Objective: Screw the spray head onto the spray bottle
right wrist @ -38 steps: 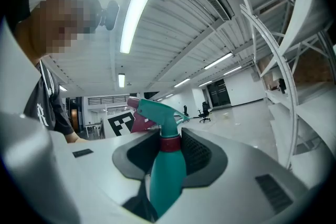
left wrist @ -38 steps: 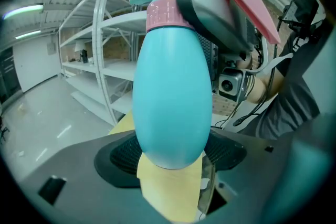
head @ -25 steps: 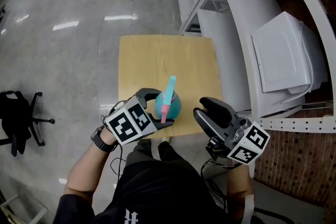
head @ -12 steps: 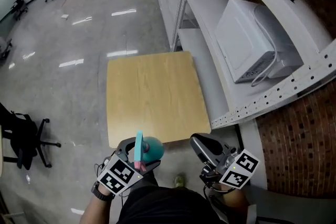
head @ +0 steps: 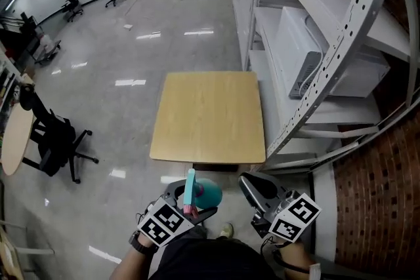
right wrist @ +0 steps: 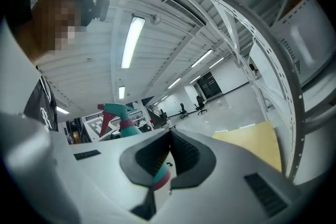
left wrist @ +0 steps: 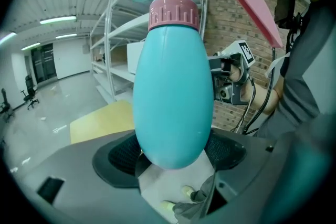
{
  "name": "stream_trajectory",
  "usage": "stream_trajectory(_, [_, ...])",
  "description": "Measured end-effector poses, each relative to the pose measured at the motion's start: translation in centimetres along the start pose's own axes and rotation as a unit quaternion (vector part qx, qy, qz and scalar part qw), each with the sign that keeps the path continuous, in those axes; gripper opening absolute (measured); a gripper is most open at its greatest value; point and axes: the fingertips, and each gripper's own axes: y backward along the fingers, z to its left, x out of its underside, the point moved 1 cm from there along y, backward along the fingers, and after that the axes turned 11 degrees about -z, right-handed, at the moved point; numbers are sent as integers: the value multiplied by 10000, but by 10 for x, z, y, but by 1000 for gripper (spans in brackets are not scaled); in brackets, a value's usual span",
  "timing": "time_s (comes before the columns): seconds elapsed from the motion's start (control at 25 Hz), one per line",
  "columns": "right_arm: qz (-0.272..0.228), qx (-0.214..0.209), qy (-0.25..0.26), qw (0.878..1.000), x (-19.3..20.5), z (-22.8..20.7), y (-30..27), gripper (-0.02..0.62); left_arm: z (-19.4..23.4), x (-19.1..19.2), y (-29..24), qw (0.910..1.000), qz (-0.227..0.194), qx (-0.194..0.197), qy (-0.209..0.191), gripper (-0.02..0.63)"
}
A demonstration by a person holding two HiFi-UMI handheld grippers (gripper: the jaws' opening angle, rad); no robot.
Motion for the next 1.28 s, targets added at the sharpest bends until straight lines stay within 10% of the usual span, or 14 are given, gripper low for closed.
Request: stream_trajectory(1.28, [259, 216, 1287, 9911, 35, 148, 37, 2, -74, 36, 115, 9984, -500, 201, -146, 370])
